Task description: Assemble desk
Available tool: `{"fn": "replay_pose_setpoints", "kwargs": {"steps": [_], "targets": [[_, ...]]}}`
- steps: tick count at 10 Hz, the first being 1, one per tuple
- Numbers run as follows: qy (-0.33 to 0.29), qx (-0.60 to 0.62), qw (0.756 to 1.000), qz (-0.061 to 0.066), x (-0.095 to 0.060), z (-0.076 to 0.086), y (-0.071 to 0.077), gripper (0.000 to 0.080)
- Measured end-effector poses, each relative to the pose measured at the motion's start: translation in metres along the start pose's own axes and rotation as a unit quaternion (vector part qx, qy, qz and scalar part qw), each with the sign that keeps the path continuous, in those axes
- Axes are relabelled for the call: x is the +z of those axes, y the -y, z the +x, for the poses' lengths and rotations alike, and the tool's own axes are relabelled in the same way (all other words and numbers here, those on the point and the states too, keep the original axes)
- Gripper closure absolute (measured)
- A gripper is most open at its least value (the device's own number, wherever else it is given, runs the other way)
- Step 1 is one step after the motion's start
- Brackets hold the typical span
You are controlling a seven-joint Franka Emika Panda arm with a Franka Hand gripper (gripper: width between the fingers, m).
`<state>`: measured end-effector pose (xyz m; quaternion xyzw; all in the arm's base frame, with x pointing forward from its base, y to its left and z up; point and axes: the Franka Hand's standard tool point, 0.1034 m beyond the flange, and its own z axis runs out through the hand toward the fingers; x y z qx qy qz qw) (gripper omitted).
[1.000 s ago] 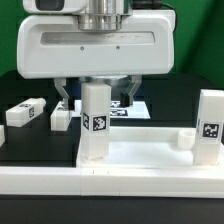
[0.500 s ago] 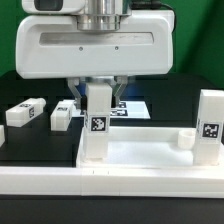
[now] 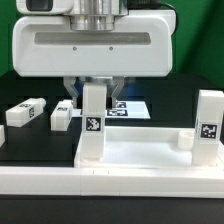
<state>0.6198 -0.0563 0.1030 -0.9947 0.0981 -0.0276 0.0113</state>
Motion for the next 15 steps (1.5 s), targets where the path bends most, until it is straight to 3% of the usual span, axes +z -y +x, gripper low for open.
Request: {"fn": "replay_pose_setpoints", "kwargs": {"steps": [3, 8, 10, 11, 12, 13, 15], "targets": [[-0.006, 0.137, 0.991, 0.010, 0.0004, 0.0017, 0.0011, 0.0509], [0.007, 0.393, 0.919, 0.021, 0.0010, 0.0018, -0.0017, 0.0509], [0.009, 0.436, 0.899, 0.021, 0.0011, 0.0019, -0.0017, 0.0509], [0.008, 0.433, 0.901, 0.021, 0.0010, 0.0021, -0.0017, 0.0509], [0.008, 0.416, 0.909, 0.021, 0.0013, 0.0018, -0.0017, 0.0399], [0.008, 0.383, 0.924, 0.020, 0.0020, 0.0009, -0.0015, 0.0399], [0.004, 0.276, 0.961, 0.021, 0.0029, 0.0003, 0.0001, 0.0174]]}}
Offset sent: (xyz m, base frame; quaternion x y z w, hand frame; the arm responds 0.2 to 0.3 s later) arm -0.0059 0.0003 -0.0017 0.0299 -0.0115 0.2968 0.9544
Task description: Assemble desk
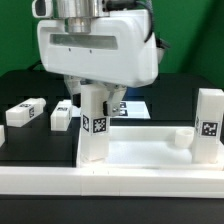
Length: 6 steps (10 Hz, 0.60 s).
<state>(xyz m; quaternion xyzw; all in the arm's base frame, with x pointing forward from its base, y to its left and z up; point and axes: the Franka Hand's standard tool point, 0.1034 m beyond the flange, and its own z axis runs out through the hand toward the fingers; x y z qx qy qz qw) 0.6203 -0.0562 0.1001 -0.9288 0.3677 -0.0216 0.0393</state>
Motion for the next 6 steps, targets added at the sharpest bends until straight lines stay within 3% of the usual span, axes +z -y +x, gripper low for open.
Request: {"fn": "replay_pose_setpoints", "kwargs": {"steps": [3, 6], "targets": [[-0.001, -0.139, 0.990, -0.002, 0.0000, -0.0004, 0.0008, 0.0151], [-0.005, -0.285, 0.958, -0.016, -0.0027, 0.0019, 0.0028, 0.0150]]}}
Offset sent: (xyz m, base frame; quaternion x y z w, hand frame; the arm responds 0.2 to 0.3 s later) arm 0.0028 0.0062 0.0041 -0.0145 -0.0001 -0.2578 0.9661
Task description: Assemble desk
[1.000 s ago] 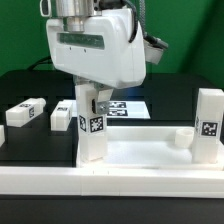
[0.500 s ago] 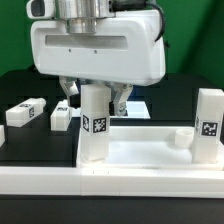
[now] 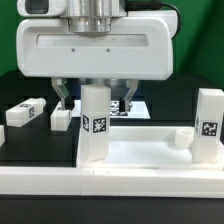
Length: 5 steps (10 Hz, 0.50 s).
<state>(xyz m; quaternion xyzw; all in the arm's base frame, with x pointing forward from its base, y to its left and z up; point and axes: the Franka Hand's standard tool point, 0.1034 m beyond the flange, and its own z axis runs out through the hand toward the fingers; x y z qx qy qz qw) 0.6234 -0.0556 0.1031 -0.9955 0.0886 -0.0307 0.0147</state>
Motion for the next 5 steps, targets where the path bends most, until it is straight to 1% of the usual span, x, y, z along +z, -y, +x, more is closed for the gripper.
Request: {"fn": "replay_pose_setpoints", "kwargs": {"steps": [2, 4, 5], "targets": [[-0.001, -0.089, 0.996, -0.007, -0.0026, 0.0030, -0.0011, 0.0150], [0.000, -0.141, 0.990, -0.008, -0.0029, 0.0034, -0.0024, 0.0150], [0.001, -0.178, 0.984, -0.013, -0.0030, 0.0036, -0.0030, 0.0150]]}}
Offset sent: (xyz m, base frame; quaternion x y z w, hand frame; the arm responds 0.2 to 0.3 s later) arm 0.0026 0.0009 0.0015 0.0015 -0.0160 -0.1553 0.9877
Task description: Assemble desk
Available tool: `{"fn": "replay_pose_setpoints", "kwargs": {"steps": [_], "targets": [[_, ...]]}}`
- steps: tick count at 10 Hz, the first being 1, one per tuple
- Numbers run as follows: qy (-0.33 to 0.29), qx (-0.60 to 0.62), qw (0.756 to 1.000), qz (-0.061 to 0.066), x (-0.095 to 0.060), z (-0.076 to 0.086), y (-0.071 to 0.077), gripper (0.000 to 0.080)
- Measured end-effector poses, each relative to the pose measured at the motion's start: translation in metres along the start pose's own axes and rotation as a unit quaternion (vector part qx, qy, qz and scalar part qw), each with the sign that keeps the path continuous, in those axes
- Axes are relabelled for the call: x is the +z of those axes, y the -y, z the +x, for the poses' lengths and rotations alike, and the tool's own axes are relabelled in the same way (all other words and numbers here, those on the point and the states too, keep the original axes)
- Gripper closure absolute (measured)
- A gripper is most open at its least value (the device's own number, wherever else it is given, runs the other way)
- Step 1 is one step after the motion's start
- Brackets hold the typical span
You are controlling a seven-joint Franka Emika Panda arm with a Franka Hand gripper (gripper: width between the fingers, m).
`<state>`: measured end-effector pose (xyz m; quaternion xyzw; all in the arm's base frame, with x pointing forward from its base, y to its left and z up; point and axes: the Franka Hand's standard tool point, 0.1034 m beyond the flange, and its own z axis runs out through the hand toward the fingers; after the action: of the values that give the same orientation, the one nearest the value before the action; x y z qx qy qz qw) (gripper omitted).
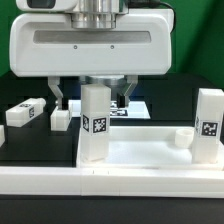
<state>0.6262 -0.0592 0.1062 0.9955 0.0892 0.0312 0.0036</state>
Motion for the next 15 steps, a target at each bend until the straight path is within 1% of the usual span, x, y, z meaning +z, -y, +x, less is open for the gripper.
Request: {"fn": "replay_pose_setpoints", "kwargs": {"steps": [2, 3, 4, 5, 8, 9, 10, 11, 13, 14, 15], "targets": [[0.000, -0.043, 0.999, -0.001, 0.0001, -0.0001, -0.0002, 0.0150], [0.000, -0.042, 0.999, 0.000, 0.0001, -0.0002, -0.0004, 0.0262], [0.000, -0.042, 0.999, 0.000, 0.0002, -0.0002, -0.0004, 0.0401], [0.000, -0.033, 0.999, 0.000, 0.0002, -0.0001, -0.0001, 0.0511], [0.001, -0.005, 1.000, 0.000, 0.0008, -0.0006, -0.0005, 0.0511], [-0.003, 0.060, 0.998, 0.009, 0.0014, -0.0014, -0.0027, 0.0511], [-0.003, 0.129, 0.992, 0.013, 0.0016, -0.0018, -0.0036, 0.0511], [-0.003, 0.194, 0.981, 0.016, 0.0018, -0.0019, -0.0030, 0.0511], [-0.003, 0.283, 0.959, 0.023, 0.0019, -0.0017, -0.0027, 0.0511], [-0.002, 0.339, 0.941, 0.026, 0.0020, -0.0018, -0.0028, 0.0511], [-0.001, 0.369, 0.929, 0.027, 0.0020, -0.0021, -0.0033, 0.0510]]}}
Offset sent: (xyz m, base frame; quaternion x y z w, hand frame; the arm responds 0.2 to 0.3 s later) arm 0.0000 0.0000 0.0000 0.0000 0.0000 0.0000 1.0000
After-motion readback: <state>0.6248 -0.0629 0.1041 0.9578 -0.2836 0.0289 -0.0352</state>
